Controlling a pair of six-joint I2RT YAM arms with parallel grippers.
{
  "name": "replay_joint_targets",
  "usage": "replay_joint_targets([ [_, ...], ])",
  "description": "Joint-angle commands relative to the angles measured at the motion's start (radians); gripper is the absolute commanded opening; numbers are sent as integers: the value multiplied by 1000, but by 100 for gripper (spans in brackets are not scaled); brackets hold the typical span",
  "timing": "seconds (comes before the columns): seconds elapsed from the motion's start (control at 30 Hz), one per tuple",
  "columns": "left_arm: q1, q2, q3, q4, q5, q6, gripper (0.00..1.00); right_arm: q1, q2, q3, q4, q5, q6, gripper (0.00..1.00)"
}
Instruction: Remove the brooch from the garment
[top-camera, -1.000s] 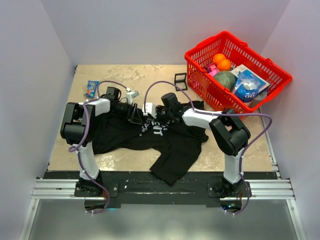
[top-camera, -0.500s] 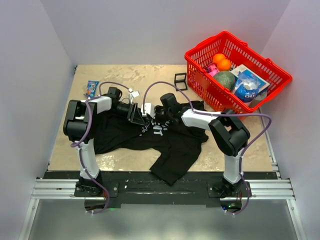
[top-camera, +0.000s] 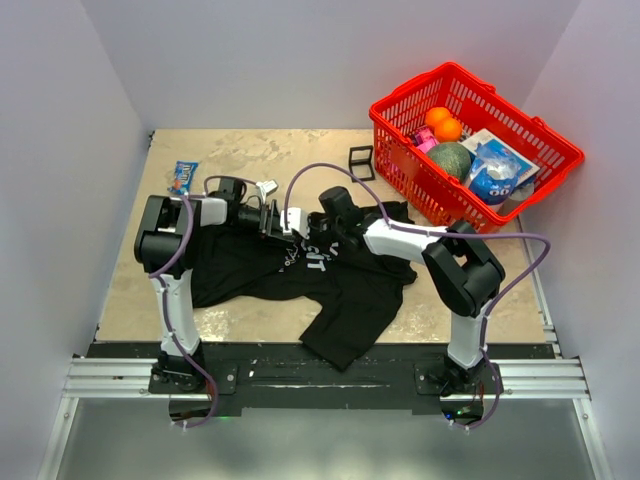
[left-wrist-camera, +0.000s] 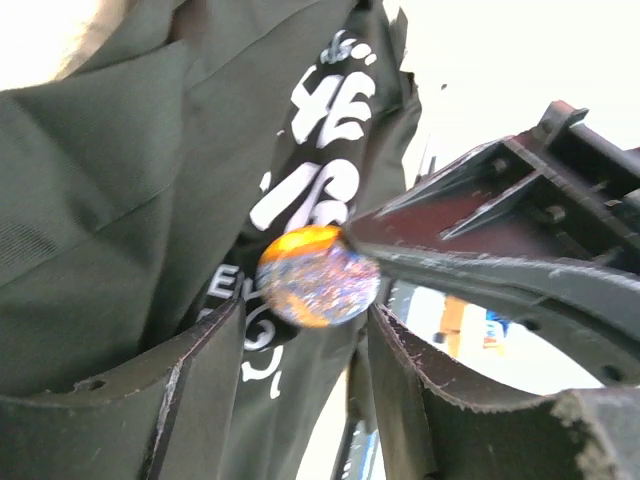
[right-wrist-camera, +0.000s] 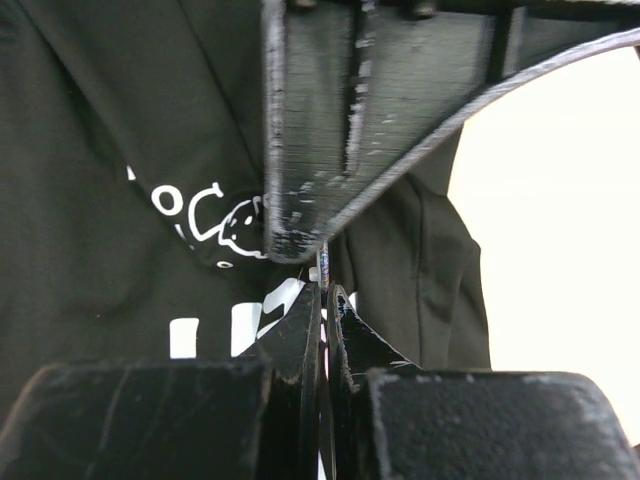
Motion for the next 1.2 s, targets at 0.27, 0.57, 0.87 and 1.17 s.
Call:
replay_joint_targets([
  [0.27,1,0,-88,348,147,-333,45,17,-41,34,-23,-1,-26,0],
  [0.57,-5,11,-140,531,180,-507,43,23,-33,40,-49,-13,-41,0],
  [0.87,-13,18,-151,598,193,-574,46,25,-33,41,-61,-16,-41,0],
  [1.17,-24,38,-156,579,171,-583,37,26,-27,51,-70,-25,-61,0],
])
